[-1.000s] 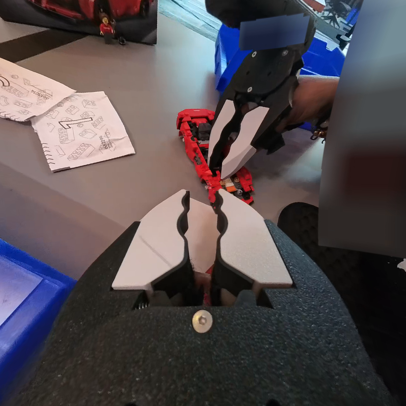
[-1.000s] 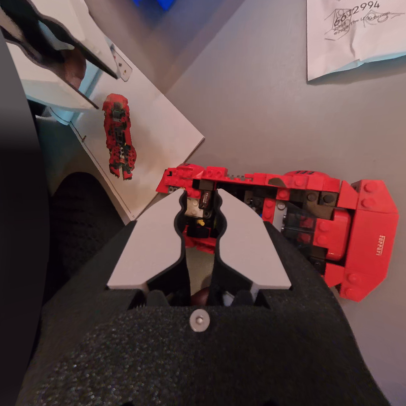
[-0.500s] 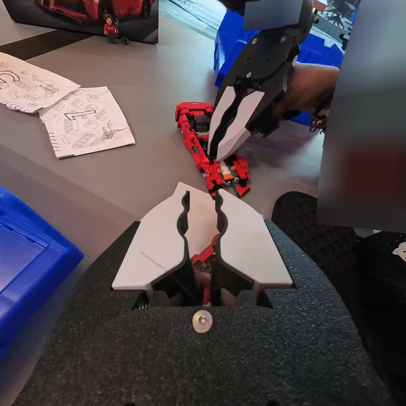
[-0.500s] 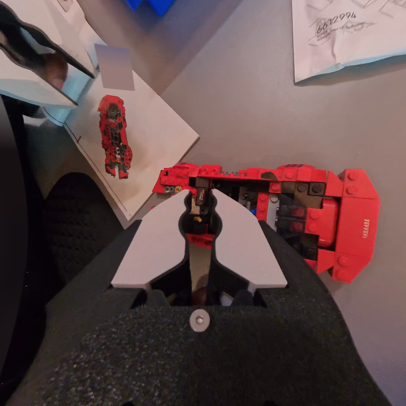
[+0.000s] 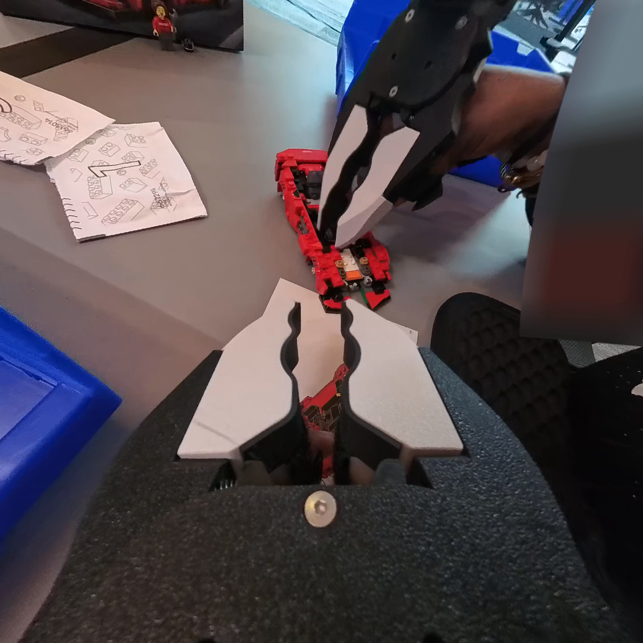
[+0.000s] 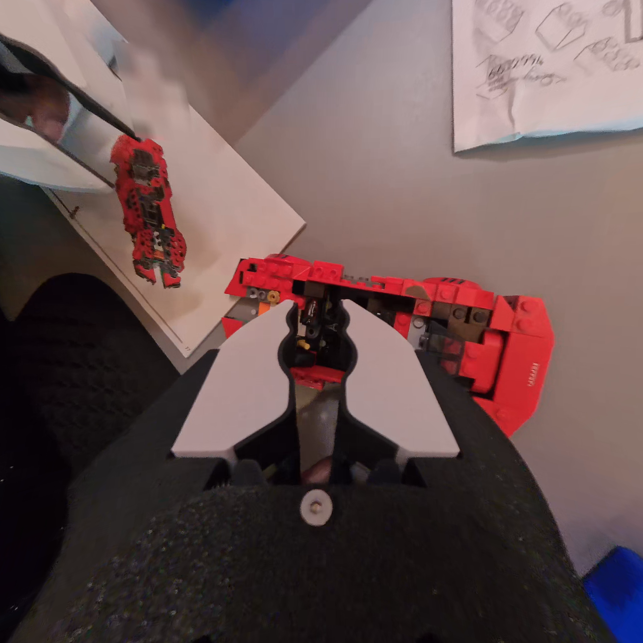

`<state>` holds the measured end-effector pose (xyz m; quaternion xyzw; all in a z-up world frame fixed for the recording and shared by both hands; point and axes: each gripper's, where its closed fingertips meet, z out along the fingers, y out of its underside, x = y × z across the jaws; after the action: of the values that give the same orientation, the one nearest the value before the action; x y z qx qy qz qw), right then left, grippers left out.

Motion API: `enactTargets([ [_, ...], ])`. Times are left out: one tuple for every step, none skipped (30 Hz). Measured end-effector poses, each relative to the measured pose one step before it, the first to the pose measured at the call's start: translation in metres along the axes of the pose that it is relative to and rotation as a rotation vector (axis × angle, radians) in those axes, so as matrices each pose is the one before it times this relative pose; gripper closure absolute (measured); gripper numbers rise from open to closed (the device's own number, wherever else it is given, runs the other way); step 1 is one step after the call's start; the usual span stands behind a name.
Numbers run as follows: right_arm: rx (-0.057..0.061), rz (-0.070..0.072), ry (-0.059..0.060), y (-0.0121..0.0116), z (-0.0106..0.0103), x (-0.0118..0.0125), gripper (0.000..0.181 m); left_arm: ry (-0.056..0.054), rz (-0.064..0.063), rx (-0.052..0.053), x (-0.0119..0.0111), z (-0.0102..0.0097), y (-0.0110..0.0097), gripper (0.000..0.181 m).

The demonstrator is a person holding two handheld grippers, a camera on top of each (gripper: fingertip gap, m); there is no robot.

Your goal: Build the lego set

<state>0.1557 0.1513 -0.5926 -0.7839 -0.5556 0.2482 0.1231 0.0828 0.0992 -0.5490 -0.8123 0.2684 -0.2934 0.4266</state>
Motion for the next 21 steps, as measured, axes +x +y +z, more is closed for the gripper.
enactTargets([
  [0.0362,-0.0095,0.0021,-0.00473,-0.0048,-0.00196,0.163,-0.0014,0.0028,0.0004,-0.00009,-0.00048,0.00019,0.16],
  [0.0387,-0.0119,0.0153,-0.0051,-0.0049,-0.00104,0.171,-0.002,0.0001,0.0015,-0.0002,-0.00069,0.00026,0.16],
  [0.0202,-0.0246,0.0286,-0.00281,-0.00295,-0.00051,0.181,-0.0021,-0.002,0.0013,-0.00053,-0.00067,0.00037,0.16],
  [-0.0043,-0.0264,0.0154,0.0005,0.00014,-0.00338,0.181,-0.0014,-0.0023,0.0008,-0.00033,-0.00047,0.00057,0.16],
  [-0.0229,-0.0113,0.0026,0.00279,0.00244,-0.00466,0.181,-0.0011,-0.0016,0.0006,-0.00025,-0.00033,0.00041,0.16],
  [-0.0202,-0.0067,0.004,0.0023,0.00298,-0.00357,0.181,-0.0001,0.0001,0.0006,-0.00016,-0.00026,0.0004,0.16],
  [-0.0041,-0.0037,0.0097,0.00001,0.00196,-0.00132,0.181,-0.0005,0.0004,0.001,-0.00015,-0.00021,0.00024,0.16],
  [0.0009,0.0023,0.0107,-0.00077,0.00109,0.0003,0.181,-0.0005,-0.0002,0.0012,-0.00013,-0.00036,0.00007,0.16],
  [-0.0034,0.0018,-0.0017,-0.00026,0.00109,-0.00079,0.181,0.0003,-0.0002,0.0013,-0.00003,-0.00035,0.00005,0.16],
  [-0.0053,0.0011,-0.0101,-0.00009,0.00137,-0.00195,0.181,-0.0002,0.0002,0.0014,0.00007,-0.00042,-0.0001,0.16],
  [-0.0164,-0.0006,0.0017,0.00126,0.00183,-0.00052,0.181,-0.0006,0.0009,0.0011,0.00004,-0.00075,0.00012,0.16],
  [-0.0264,-0.0082,0.0134,0.00289,0.00198,0.00092,0.181,-0.002,0.0012,0.001,-0.00015,-0.00093,0.00011,0.16],
  [-0.0144,-0.006,0.0092,0.00116,0.00146,0.00048,0.181,-0.0043,0.0006,0.0017,-0.00055,-0.00114,0.00012,0.16],
  [-0.0037,0.0031,0.0017,-0.00034,0.00057,-0.00044,0.181,-0.0047,-0.0006,0.0029,-0.00086,-0.00141,0.00005,0.161],
  [-0.0066,0.0025,0.0023,0.0,0.0001,0.00009,0.181,-0.0043,-0.0022,0.0032,-0.00102,-0.00144,0.00018,0.161],
  [-0.0089,0.0017,0.0016,0.00016,0.00001,-0.00009,0.181,-0.0035,-0.0031,0.0024,-0.00105,-0.00142,0.00042,0.161],
  [-0.0097,0.0004,0.0013,0.00008,0.00005,-0.00009,0.181,-0.0043,-0.0038,0.0024,-0.00136,-0.00129,0.0005,0.161],
  [-0.0091,-0.002,0.0025,0.00017,0.00002,-0.00003,0.181,-0.0047,-0.004,0.0029,-0.00148,-0.00119,0.00038,0.161],
  [-0.0066,-0.0031,0.0038,0.00011,0.0001,-0.00012,0.181,-0.0039,-0.004,0.003,-0.00129,-0.00116,0.00027,0.161],
  [-0.0033,-0.0008,0.0037,0.00035,0.00011,-0.00021,0.181,-0.0032,-0.0036,0.0032,-0.00106,-0.00122,0.00009,0.161],
  [0.0009,0.0013,0.0055,0.00007,0.00005,-0.00005,0.181,-0.0024,-0.0021,0.0027,-0.00082,-0.00109,0.00001,0.161],
])
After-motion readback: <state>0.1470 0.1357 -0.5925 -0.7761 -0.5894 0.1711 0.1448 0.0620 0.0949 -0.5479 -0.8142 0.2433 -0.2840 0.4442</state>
